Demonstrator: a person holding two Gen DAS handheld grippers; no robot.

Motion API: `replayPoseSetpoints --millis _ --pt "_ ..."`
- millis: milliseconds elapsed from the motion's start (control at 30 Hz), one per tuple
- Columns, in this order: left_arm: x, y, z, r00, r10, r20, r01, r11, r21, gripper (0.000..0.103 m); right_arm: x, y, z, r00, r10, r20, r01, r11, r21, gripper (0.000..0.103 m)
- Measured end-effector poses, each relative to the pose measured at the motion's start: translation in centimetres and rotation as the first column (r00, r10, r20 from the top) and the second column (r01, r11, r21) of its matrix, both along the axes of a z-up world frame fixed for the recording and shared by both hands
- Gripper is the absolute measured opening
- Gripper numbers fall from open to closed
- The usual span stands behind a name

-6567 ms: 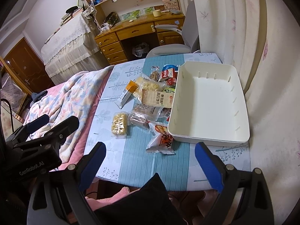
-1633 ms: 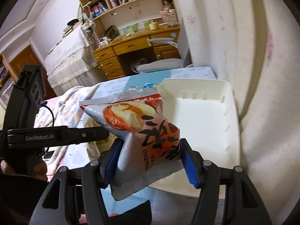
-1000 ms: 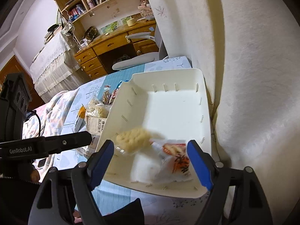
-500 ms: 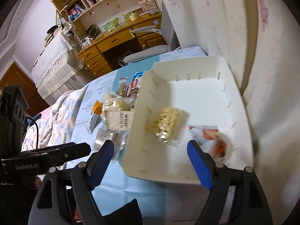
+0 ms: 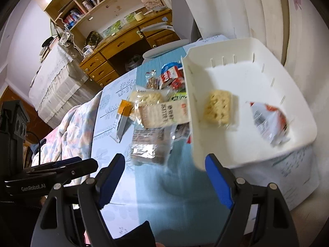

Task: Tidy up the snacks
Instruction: 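Move the right gripper to the clear bread pack and grasp it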

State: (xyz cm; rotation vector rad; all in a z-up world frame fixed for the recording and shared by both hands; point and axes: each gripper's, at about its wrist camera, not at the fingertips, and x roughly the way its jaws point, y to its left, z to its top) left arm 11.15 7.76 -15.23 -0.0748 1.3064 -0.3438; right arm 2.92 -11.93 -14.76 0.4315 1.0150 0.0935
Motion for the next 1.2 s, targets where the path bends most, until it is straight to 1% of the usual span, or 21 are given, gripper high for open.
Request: replayPoseSetpoints --millis 200,367,433,467,500,567,600,667,767,967,1067,1133,1200 --pt "1.0 2.9 -0.4 0.998 -0.055 0.028 0.054 0.998 0.038 0.077 -0.4 3.2 -1.1 0.999 -0.045 -0.02 0.046 0.999 0.027 0.081" --pt "2.8 4.3 -0.9 0.997 -0.067 0.044 0.063 0.994 0.092 0.079 0.4 5.5 -2.2 0.996 -0.059 -0.063 0.062 0.997 0.038 0.081" --pt "3.8 4.9 -1.2 0.997 -0.06 0.044 0.055 0.992 0.111 0.08 0.9 6.6 -2.7 0.996 -0.047 -0.071 0.05 0.998 0.04 0.084" --pt "4.5 5.2 -1.4 0.997 -0.056 0.045 0.05 0.991 0.121 0.08 1.1 7.0 -2.8 0.996 -0.041 -0.074 0.044 0.998 0.04 0.088" --pt "4.9 5.4 -1.5 0.998 -0.051 0.043 0.045 0.991 0.128 0.08 1.5 7.5 -3.0 0.996 -0.033 -0.081 0.035 0.999 0.03 0.091" --pt "6.0 5.8 -1.7 0.999 -0.032 0.04 0.027 0.991 0.131 0.08 2.3 8.5 -3.5 0.994 -0.026 -0.102 0.026 1.0 -0.008 0.092" --pt "6.7 6.1 -1.8 0.999 -0.017 0.04 0.012 0.993 0.117 0.082 2.8 8.9 -4.0 0.993 -0.025 -0.116 0.022 0.999 -0.026 0.092" --pt "7.6 6.4 -2.0 0.999 0.0 0.043 -0.005 0.995 0.102 0.086 3.5 9.4 -4.7 0.99 -0.033 -0.135 0.027 0.999 -0.044 0.092" --pt "9.2 6.4 -2.4 0.999 0.016 0.049 -0.021 0.994 0.105 0.086 4.6 9.9 -6.1 0.986 -0.043 -0.163 0.034 0.998 -0.059 0.092" --pt "12.5 6.0 -4.3 0.999 0.023 0.031 -0.027 0.991 0.134 0.087 7.2 10.5 -9.2 0.967 -0.065 -0.245 0.045 0.995 -0.087 0.092" --pt "14.1 5.5 -6.0 1.0 0.013 0.014 -0.015 0.984 0.179 0.086 8.3 10.6 -10.0 0.96 -0.063 -0.274 0.041 0.996 -0.085 0.092" --pt "14.9 5.3 -7.0 1.0 0.005 0.007 -0.006 0.981 0.193 0.087 9.0 10.6 -10.6 0.955 -0.065 -0.29 0.041 0.995 -0.089 0.092" --pt "15.9 5.0 -8.4 1.0 -0.006 -0.01 0.008 0.977 0.214 0.087 9.7 10.6 -11.3 0.948 -0.071 -0.31 0.042 0.994 -0.1 0.094"
